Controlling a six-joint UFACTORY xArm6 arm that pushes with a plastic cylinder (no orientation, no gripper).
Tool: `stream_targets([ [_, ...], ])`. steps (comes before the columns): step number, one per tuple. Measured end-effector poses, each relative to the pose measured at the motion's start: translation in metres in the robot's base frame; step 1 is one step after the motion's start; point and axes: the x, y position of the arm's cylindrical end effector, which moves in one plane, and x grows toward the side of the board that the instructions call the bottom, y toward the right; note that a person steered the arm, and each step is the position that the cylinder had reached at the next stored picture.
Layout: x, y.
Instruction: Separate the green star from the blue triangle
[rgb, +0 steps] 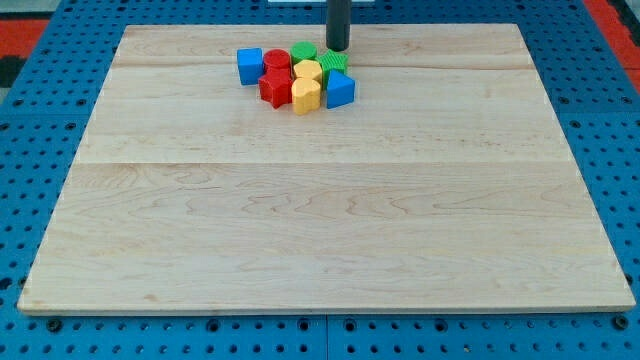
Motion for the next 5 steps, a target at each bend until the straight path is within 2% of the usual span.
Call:
stream_targets([
  [5, 0.031, -0.036],
])
